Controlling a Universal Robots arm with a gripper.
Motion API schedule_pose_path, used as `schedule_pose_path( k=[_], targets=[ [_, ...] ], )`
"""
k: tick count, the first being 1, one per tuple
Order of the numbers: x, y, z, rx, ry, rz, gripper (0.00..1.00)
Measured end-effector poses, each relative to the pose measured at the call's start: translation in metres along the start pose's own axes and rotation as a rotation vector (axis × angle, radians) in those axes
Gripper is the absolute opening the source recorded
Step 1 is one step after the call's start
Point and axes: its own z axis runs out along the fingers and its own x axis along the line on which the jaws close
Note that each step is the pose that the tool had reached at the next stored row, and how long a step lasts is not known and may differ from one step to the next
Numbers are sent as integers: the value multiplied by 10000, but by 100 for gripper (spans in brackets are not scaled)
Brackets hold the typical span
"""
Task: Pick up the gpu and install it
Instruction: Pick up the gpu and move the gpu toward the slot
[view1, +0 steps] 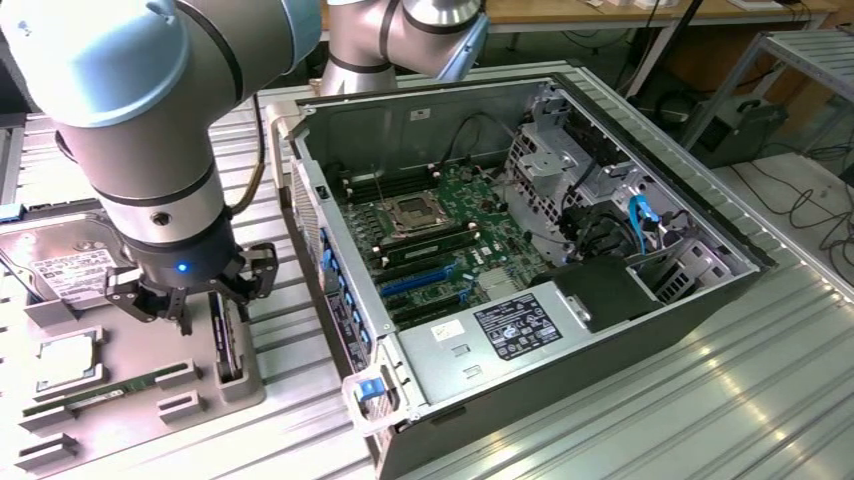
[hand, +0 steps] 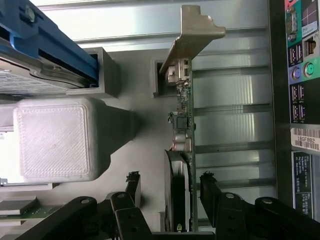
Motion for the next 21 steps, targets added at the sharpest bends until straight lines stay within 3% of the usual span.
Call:
schedule_pose_path(
  k=[8, 10, 19, 21],
  targets=[
    [-9, 3, 18, -3, -2, 0, 59],
    [-12, 4, 22, -5, -3, 0, 45],
    [-26, 3, 48, -3, -1, 1, 44],
    [-27, 3, 50, -1, 1, 1, 31]
  ],
)
